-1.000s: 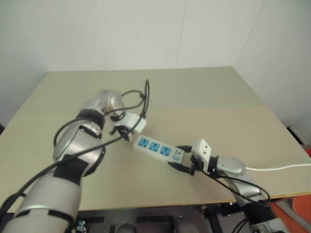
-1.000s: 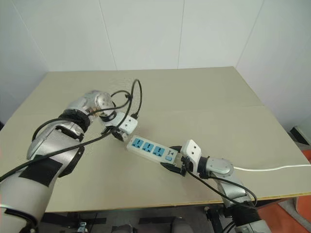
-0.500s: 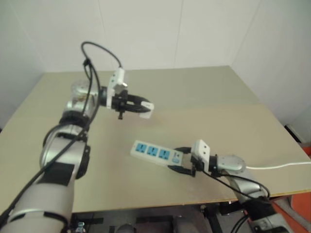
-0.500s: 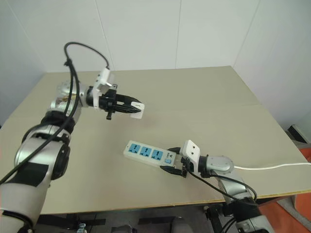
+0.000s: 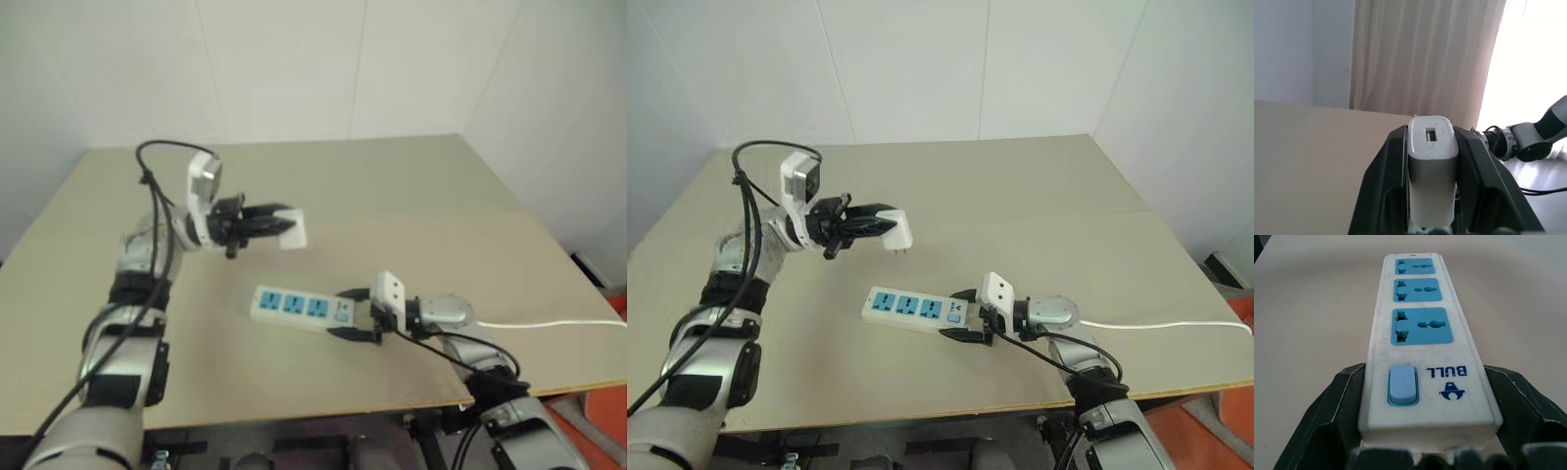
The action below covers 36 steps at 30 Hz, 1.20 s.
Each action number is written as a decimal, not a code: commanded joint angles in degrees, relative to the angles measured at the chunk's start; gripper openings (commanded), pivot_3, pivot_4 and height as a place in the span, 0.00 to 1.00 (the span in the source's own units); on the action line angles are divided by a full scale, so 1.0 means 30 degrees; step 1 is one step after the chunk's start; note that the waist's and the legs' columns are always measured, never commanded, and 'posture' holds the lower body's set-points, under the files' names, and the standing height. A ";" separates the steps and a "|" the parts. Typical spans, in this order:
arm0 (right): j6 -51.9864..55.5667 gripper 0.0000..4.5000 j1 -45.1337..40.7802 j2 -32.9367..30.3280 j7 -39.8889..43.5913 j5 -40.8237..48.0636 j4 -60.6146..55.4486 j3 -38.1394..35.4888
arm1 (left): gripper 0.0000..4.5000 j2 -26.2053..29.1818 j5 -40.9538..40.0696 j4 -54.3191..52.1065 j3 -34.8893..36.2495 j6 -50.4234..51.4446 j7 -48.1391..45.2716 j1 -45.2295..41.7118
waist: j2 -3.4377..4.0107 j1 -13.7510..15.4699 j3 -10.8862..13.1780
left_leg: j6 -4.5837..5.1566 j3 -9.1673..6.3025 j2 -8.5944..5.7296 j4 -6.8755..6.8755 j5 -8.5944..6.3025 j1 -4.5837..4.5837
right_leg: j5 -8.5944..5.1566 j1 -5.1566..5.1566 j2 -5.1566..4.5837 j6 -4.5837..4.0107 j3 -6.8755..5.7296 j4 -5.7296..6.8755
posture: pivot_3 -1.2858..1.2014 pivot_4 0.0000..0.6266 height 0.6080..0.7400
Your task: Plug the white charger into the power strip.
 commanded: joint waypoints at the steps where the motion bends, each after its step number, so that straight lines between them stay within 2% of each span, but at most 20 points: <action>1: -0.0439 0.76 0.0216 0.0379 0.0580 -0.0776 0.1013 0.0973 | 0.22 0.0150 0.0185 -0.1802 -0.0716 0.0042 -0.0208 0.0677 | -0.0001 0.0002 -0.0003 | 0.0000 -0.0001 0.0003 -0.0006 0.0000 0.0011 | 0.0000 0.0005 0.0004 -0.0001 0.0000 0.0001 | 0.52 0.24 1.00; 10: -0.0624 0.76 -0.0018 0.0464 0.1550 -0.0595 0.1390 0.0930 | 0.22 0.0784 0.0513 -0.1459 -0.3693 -0.2455 -0.0209 0.1141 | -0.0001 0.0022 -0.0007 | 0.0002 0.0004 0.0012 -0.0024 -0.0001 0.0045 | 0.0000 0.0033 0.0012 -0.0005 0.0008 -0.0014 | 0.52 0.24 1.00; 15: -0.0615 0.76 0.0007 0.0514 0.1537 -0.0662 0.1302 0.0938 | 0.22 0.0520 0.0403 -0.0573 -0.4465 -0.3751 -0.0209 0.1121 | -0.0001 0.0047 -0.0007 | 0.0002 0.0006 0.0012 -0.0026 -0.0001 0.0043 | 0.0000 0.0032 0.0010 -0.0007 0.0007 -0.0016 | 0.52 0.24 1.00; 18: -0.0608 0.76 0.0104 0.0537 0.1411 -0.0697 0.1144 0.0946 | 0.22 0.0246 -0.0169 -0.0293 -0.4595 -0.4102 -0.0209 0.1521 | -0.0001 0.0046 -0.0007 | 0.0002 0.0007 0.0011 -0.0026 -0.0001 0.0045 | -0.0002 0.0033 0.0011 -0.0008 0.0007 -0.0016 | 0.52 0.24 1.00; 36: -0.0452 0.76 0.0483 0.0491 0.1158 -0.0755 0.0544 0.0964 | 0.22 -0.0843 0.0206 0.0930 -0.4681 -0.5870 -0.0209 0.2550 | 0.0000 0.0099 -0.0010 | 0.0004 0.0009 0.0010 -0.0029 -0.0003 0.0041 | -0.0003 0.0032 0.0011 -0.0011 0.0010 -0.0023 | 0.52 0.24 1.00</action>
